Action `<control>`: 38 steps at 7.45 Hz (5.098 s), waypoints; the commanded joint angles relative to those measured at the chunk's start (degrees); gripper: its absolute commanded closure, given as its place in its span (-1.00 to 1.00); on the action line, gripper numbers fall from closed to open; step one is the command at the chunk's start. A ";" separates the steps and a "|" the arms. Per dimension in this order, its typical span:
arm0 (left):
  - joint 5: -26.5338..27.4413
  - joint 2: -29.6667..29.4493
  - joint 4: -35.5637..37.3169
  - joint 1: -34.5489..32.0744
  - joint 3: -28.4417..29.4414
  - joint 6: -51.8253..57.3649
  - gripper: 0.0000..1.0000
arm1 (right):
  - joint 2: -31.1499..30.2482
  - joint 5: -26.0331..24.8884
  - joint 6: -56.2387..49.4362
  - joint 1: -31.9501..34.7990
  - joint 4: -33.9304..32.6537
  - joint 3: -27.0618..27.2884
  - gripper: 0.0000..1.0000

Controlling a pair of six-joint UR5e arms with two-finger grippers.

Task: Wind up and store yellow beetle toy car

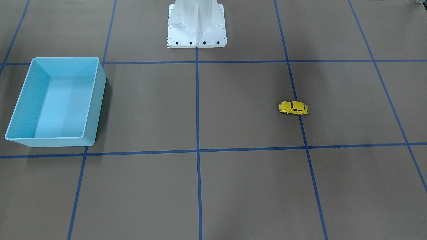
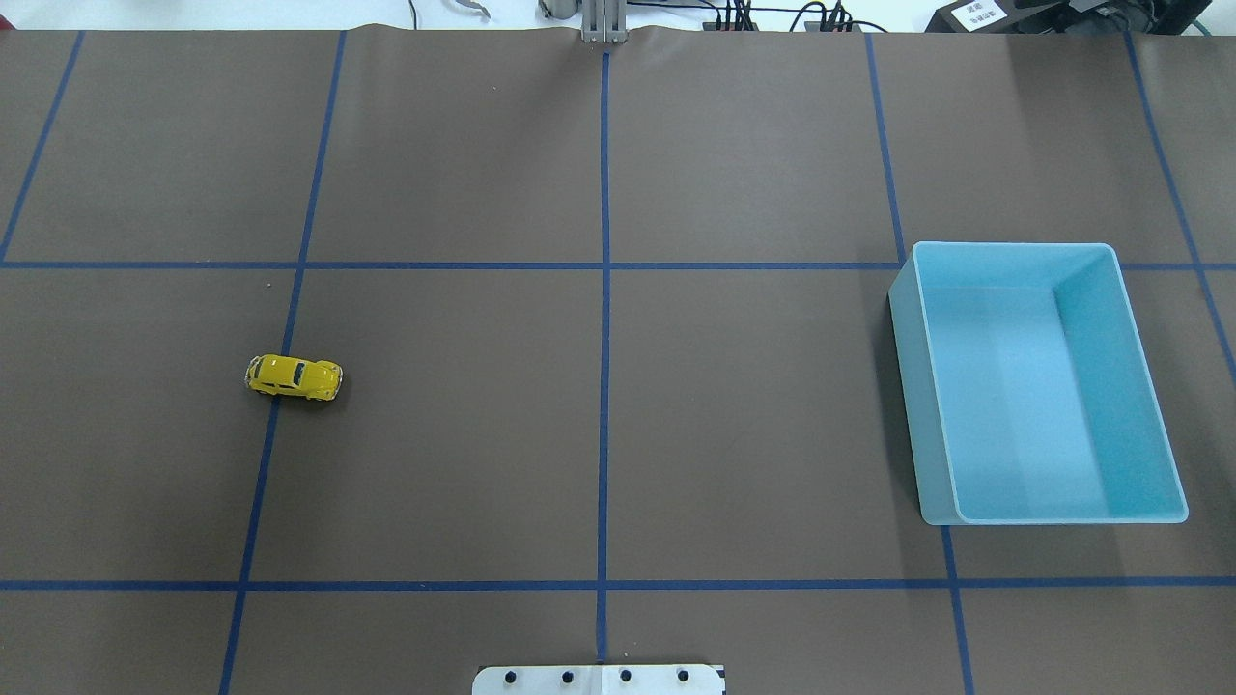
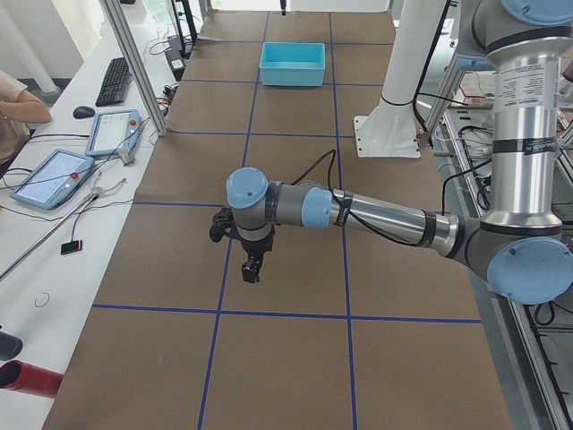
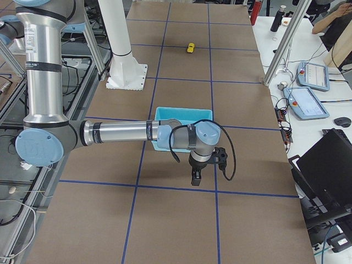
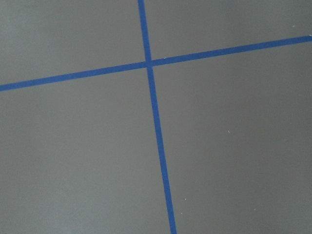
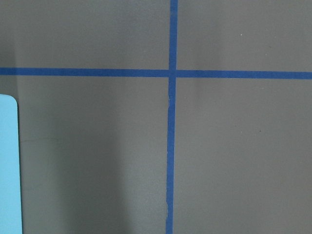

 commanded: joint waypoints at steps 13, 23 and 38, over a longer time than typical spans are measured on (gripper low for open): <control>13.76 -6.87 -27.03 34.01 -3.49 30.66 -1.00 | 0.07 -0.04 0.00 0.15 0.00 0.00 -1.00; 26.49 -14.79 -19.46 46.08 2.49 19.80 -1.00 | 0.07 -0.04 0.00 0.24 0.09 0.09 -1.00; 28.44 -16.37 -22.54 45.91 6.53 23.14 -0.69 | -3.80 -0.30 0.00 2.18 -0.09 5.36 -1.00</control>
